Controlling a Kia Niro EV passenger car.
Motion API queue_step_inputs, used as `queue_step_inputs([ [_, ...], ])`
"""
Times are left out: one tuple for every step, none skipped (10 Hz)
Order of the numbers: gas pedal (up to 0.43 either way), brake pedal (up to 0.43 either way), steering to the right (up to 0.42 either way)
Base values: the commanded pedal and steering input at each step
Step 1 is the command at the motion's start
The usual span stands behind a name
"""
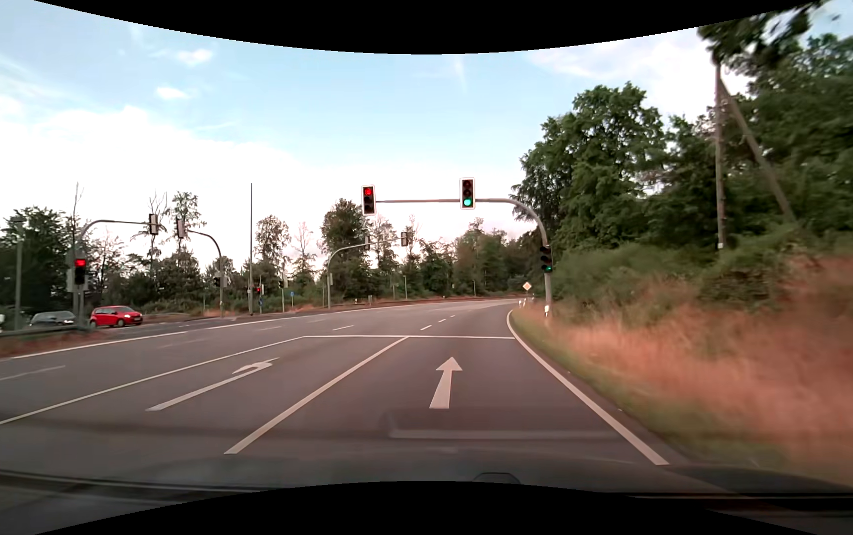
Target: Follow the waypoints while adhering to traffic rules and regulations
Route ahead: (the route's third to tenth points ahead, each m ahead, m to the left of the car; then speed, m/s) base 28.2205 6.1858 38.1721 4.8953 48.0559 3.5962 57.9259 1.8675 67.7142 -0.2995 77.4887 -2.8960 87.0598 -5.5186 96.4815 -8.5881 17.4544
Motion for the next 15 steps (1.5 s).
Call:
queue_step_inputs([
  [0.059, 0.000, 0.011],
  [0.059, 0.000, 0.011],
  [0.059, 0.000, 0.011],
  [0.059, 0.000, 0.011],
  [0.059, 0.000, 0.012],
  [0.059, 0.000, 0.012],
  [0.059, 0.000, 0.012],
  [0.059, 0.000, 0.013],
  [0.059, 0.000, 0.014],
  [0.059, 0.000, 0.014],
  [0.059, 0.000, 0.014],
  [0.059, 0.000, 0.014],
  [0.059, 0.000, 0.014],
  [0.059, 0.000, 0.014],
  [0.059, 0.000, 0.014],
])
